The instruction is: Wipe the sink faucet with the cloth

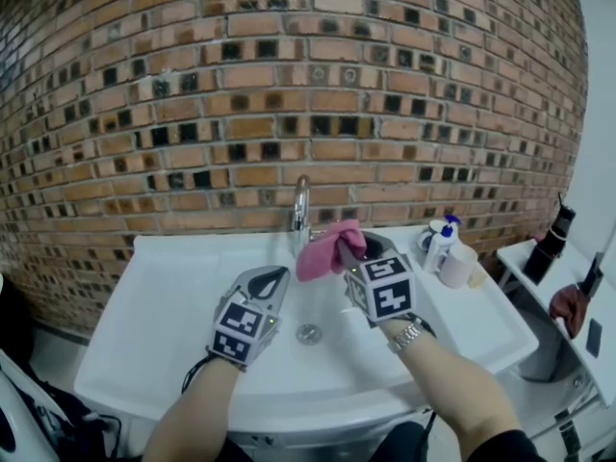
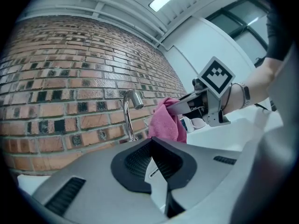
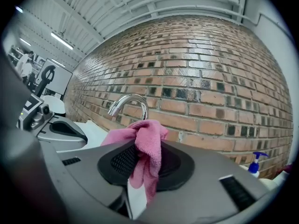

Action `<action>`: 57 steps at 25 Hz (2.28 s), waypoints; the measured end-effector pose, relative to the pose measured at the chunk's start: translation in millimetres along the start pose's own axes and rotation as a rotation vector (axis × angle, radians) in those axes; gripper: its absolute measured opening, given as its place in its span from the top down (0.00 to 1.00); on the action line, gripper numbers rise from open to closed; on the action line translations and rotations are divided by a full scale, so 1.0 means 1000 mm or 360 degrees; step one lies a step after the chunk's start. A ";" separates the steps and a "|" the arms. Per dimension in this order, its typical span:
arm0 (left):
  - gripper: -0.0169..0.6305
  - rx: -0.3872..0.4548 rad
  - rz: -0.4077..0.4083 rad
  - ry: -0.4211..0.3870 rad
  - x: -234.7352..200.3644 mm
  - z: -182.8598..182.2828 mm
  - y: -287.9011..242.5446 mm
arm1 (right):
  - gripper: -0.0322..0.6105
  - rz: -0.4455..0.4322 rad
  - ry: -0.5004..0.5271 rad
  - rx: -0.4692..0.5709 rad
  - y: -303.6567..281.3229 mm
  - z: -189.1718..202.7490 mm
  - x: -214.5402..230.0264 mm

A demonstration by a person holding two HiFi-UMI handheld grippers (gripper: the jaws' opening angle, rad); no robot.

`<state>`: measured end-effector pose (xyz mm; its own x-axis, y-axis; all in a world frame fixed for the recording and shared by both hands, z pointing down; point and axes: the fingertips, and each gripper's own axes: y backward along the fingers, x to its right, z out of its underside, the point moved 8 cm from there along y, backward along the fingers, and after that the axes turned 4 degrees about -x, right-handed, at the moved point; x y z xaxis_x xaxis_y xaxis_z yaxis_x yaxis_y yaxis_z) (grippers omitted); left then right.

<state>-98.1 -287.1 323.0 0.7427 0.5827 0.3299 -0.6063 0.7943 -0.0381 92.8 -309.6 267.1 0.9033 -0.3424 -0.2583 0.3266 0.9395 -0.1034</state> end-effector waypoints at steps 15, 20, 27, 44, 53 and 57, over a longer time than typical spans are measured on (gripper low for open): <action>0.96 0.0080 -0.0009 -0.0013 0.010 -0.007 0.015 | 0.81 -0.0149 -0.0136 0.0007 0.029 0.031 -0.044; 0.96 0.0081 -0.0021 -0.0013 0.010 -0.005 0.016 | 0.81 -0.0179 -0.0145 0.0014 0.032 0.043 -0.052; 0.96 0.0071 -0.0008 -0.0034 0.013 -0.004 0.016 | 0.81 -0.0207 -0.0123 0.0050 0.036 0.053 -0.056; 0.96 0.0040 -0.0001 -0.0083 0.017 -0.003 0.017 | 0.81 -0.0231 -0.0111 0.0023 0.037 0.062 -0.059; 0.96 0.0035 0.0002 -0.0091 0.017 -0.002 0.018 | 0.81 -0.0245 -0.0132 0.0014 0.037 0.063 -0.060; 0.96 0.0035 0.0004 -0.0090 0.017 -0.003 0.017 | 0.81 -0.0244 -0.0129 0.0010 0.037 0.064 -0.059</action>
<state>-94.9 -263.1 325.8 0.7245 0.5735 0.3825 -0.6146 0.7886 -0.0183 69.3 -254.1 339.8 0.8623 -0.4800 -0.1614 0.4636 0.8765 -0.1295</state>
